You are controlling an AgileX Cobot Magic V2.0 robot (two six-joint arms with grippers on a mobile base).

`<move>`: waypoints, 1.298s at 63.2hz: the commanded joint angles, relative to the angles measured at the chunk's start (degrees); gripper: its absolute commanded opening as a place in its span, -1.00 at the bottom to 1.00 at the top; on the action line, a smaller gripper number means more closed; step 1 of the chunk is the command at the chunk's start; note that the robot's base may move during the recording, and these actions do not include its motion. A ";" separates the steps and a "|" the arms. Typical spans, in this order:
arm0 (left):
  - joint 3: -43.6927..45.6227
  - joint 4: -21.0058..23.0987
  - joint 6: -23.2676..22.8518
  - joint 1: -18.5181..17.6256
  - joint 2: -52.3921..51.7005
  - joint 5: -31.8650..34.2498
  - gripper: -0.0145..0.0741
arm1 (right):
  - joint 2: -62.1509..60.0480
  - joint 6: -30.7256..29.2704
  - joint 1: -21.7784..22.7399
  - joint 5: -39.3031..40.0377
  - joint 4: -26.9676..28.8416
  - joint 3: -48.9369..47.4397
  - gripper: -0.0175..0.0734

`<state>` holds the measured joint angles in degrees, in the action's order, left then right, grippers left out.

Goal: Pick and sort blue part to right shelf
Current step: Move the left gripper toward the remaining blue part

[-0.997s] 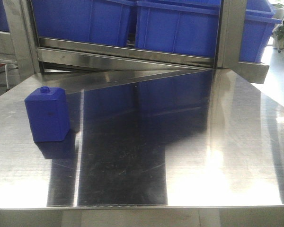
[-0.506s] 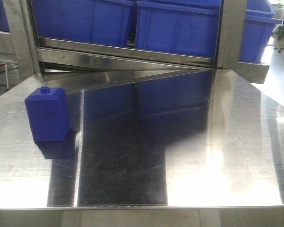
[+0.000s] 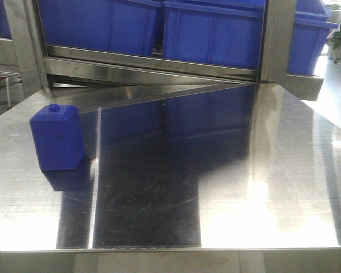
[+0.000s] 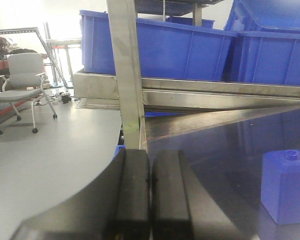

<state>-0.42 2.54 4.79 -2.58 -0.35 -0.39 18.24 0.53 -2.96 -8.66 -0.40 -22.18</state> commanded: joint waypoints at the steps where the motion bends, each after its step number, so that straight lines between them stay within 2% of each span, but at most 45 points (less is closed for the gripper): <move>1: -1.38 0.08 -0.44 0.06 -1.10 4.56 -0.39 | 0.38 -0.53 0.38 5.18 -0.67 -1.76 0.26; 10: -1.38 0.08 -0.44 0.06 -1.10 4.56 -0.39 | 0.38 -0.53 0.38 5.18 -0.67 -1.76 0.26; 14: -1.38 1.81 -1.98 0.06 -1.10 4.41 -0.39 | 0.38 -0.53 0.38 5.18 -0.67 -1.76 0.26; 17: -1.14 4.41 -6.07 -0.18 -1.10 4.02 -0.39 | 0.38 -0.53 0.38 5.18 -0.67 -1.76 0.26; 20: -0.48 4.64 -13.46 -0.42 -0.99 2.42 -0.39 | 0.38 -0.53 0.38 5.18 -0.67 -1.76 0.26; 23: 0.83 3.06 -22.04 -0.66 -0.90 -1.60 -0.39 | 0.38 -0.53 0.38 5.18 -0.67 -1.76 0.26; 25: 2.56 0.89 -26.12 -0.66 -0.86 -4.76 -0.39 | 0.38 -0.53 0.38 5.18 -0.67 -1.76 0.26; 28: 4.52 -1.69 -29.30 -0.66 -0.44 -9.15 -0.39 | 0.38 -0.53 0.38 5.18 -0.67 -1.76 0.26; 32: 7.49 -5.06 -29.41 -0.66 0.60 -12.66 -0.39 | 0.38 -0.53 0.38 5.18 -0.67 -1.76 0.26; 36: 10.82 -5.20 -29.55 -0.66 2.31 -14.13 -0.39 | 0.38 -0.53 0.38 5.18 -0.67 -1.76 0.26; 52: 21.30 -11.15 -29.55 -1.67 14.74 -15.01 -0.33 | 0.38 -0.53 0.38 5.18 -0.67 -1.76 0.26; 56: 23.59 -13.37 -29.55 -3.36 18.31 -15.01 -0.12 | 0.38 -0.53 0.38 5.18 -0.67 -1.76 0.26; 65: 27.83 -15.89 -29.55 -9.26 27.14 -15.01 0.64 | 0.38 -0.53 0.38 5.18 -0.67 -1.76 0.26; 68: 29.17 -16.76 -29.55 -11.17 30.23 -15.30 0.81 | 0.38 -0.53 0.38 5.18 -0.67 -1.76 0.26; 72: 31.09 -16.82 -29.55 -13.15 33.93 -16.10 0.91 | 0.38 -0.53 0.38 5.18 -0.67 -1.76 0.26; 82: 38.76 -17.85 -29.55 -18.25 45.56 -22.04 0.88 | 0.38 -0.53 0.38 5.18 -0.67 -1.76 0.26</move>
<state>32.90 -14.05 -24.23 -18.62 40.20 -23.41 18.24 0.53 -2.96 -8.79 -0.40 -22.09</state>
